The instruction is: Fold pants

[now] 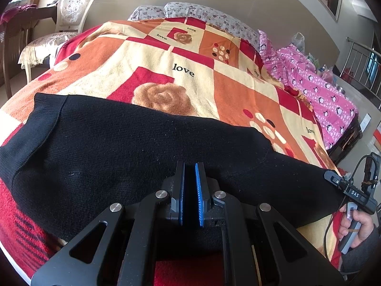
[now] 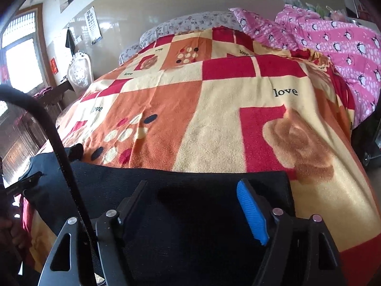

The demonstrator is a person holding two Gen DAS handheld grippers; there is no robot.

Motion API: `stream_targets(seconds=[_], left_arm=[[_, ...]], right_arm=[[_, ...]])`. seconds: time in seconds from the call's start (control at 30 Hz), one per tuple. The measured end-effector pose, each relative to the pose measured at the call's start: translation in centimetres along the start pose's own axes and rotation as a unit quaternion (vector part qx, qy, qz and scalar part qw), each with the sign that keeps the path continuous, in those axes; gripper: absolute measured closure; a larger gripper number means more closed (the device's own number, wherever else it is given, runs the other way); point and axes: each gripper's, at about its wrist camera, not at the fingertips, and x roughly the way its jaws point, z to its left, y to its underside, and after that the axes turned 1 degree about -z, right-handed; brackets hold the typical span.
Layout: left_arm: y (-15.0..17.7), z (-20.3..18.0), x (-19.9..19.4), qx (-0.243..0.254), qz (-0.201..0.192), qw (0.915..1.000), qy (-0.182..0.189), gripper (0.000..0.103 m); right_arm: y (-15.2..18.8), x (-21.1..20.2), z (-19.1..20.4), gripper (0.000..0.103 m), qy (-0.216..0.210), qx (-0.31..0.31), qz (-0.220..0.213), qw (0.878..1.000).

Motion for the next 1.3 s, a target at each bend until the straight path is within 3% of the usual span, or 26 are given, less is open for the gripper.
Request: stream_targets(seconds=[0.1,0.17,0.5,0.7,1.3], left_arm=[[0.0,0.0,0.0,-0.001,0.0,1.0,0.002,0.095],[0.1,0.0,0.0,-0.003,0.001,1.0,0.004,0.095],[0.0,0.3,0.1,-0.013,0.004,0.9998,0.016,0.094],[-0.2,0.5,0.2,-0.016,0.007,0.9996,0.021,0.094],[-0.2,0.2,0.1,-0.013,0.004,0.9998,0.013,0.094]], right_arm=[[0.1,0.2,0.7,0.012,-0.014,-0.02,0.009,1.0],[0.2,0.2,0.8,0.011,-0.016,-0.025,0.01,1.0],[0.3,0.4,1.1,0.01,-0.007,-0.029,0.004,1.0],[0.5,1.1,2.6,0.01,0.04,-0.072,0.02,0.996],[0.5,1.1,2.7,0.01,0.039,-0.07,0.017,0.997]])
